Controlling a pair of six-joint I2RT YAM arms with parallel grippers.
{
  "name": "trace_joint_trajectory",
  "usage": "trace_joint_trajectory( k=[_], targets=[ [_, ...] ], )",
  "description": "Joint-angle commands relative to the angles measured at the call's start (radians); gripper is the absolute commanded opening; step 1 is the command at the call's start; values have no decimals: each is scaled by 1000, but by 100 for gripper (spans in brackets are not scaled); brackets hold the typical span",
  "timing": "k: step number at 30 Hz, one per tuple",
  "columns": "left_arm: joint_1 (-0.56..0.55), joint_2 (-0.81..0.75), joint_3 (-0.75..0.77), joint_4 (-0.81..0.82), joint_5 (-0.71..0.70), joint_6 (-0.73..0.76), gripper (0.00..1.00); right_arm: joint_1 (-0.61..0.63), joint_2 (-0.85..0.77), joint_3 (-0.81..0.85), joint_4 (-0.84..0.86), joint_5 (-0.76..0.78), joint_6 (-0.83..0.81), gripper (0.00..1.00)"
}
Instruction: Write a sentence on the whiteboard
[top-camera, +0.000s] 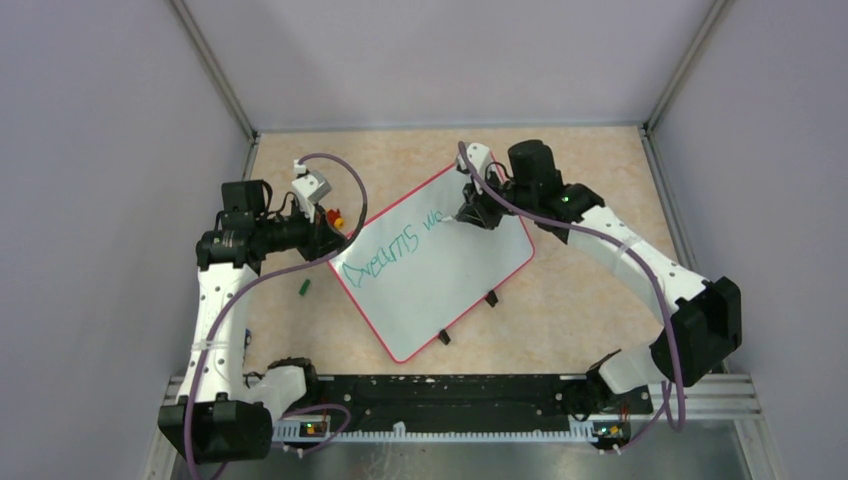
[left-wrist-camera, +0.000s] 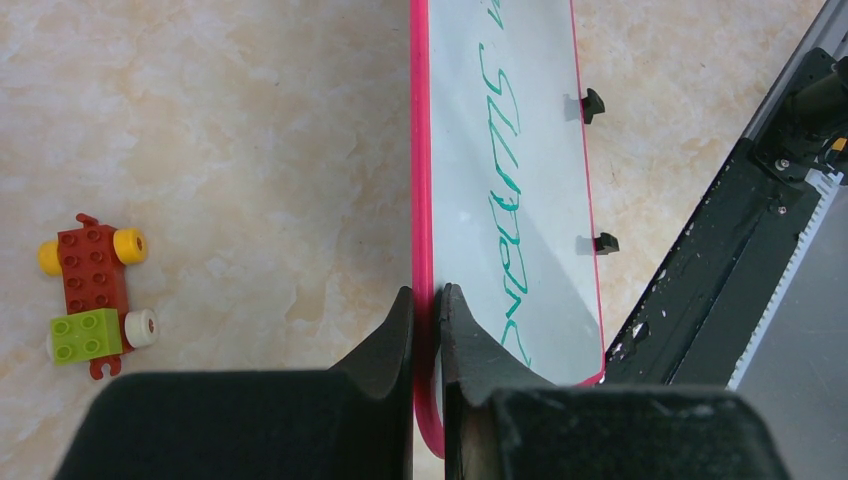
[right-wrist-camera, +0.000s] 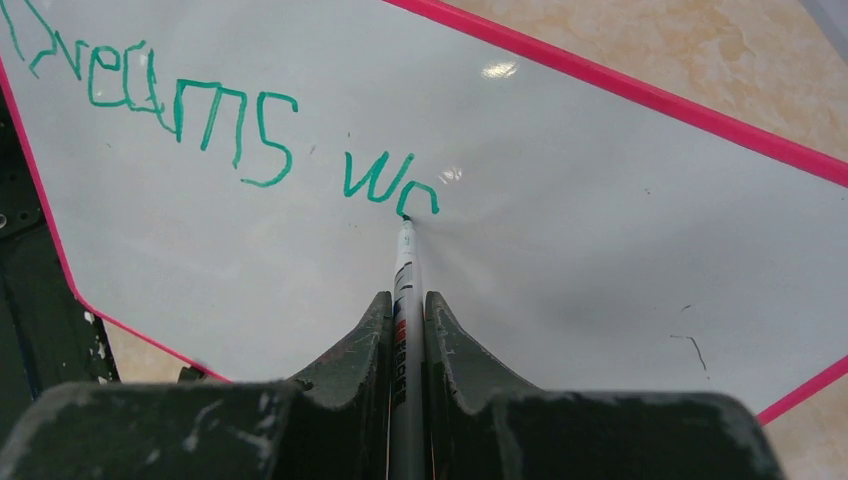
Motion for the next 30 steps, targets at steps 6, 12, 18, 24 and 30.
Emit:
trace_joint_trajectory(
  k=[6,12,18,24,30],
  targets=[
    [-17,0,-15,8,7,24,0,-30,-23,25,-2,48,-49,0],
    [-17,0,-15,8,5,24,0,-30,-7,54,17,28,-27,0],
    [-17,-1,-16,7,4,24,0,-30,10,84,26,4,-5,0],
    [-17,-3,-19,7,3,24,0,-29,11,86,18,-8,-3,0],
    [-18,-6,-19,7,2,24,0,-34,-38,64,-7,-51,-14,0]
  ],
)
